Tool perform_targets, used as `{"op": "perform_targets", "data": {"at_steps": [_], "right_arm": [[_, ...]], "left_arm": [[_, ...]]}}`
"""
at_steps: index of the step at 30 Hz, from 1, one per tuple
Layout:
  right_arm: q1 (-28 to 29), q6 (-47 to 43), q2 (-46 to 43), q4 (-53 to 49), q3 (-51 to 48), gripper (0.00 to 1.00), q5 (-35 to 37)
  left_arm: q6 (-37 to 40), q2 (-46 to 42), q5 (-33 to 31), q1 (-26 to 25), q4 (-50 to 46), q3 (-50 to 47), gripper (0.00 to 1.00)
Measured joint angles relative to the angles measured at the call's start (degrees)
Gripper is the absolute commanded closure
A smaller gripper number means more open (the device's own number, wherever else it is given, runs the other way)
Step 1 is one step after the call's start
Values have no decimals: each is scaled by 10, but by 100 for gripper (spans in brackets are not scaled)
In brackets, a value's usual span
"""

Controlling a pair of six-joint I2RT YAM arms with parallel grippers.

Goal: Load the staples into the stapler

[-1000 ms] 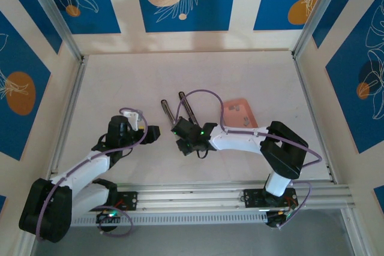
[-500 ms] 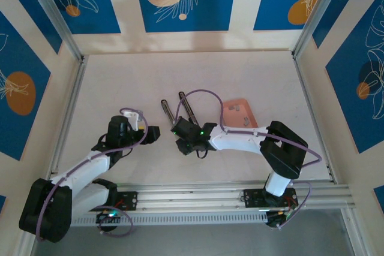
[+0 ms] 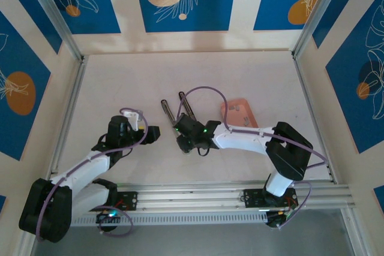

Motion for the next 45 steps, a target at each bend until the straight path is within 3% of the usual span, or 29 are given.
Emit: {"op": "perform_targets", "data": {"at_steps": [6,13,19,23,28,34,45], "right_arm": [[-2,0,-10,-2,0,69,-3],[-14,13,-26,2,-14,64,-32],[-71,54,-73,52,-68,62,-109],[-107,89,-100,95,-113,61,-157],[-116,106,-106,103,-124,61,-189],[-70,98,-87,4,-58,58,-159],[-13,59,43,-122,64,59,-81]], "left_arm": [[0,0,0,0,0,0,12],[-13,1,34,0,5,0,16],[-125,5,82,-12,68,-24,21],[-202,5,85,-60,89,-44,27],[-258,9,83,-96,95,-45,27],[-268,-42,29,-97,31,-45,26],[-250,-185,-88,-96,-115,-47,25]]}}
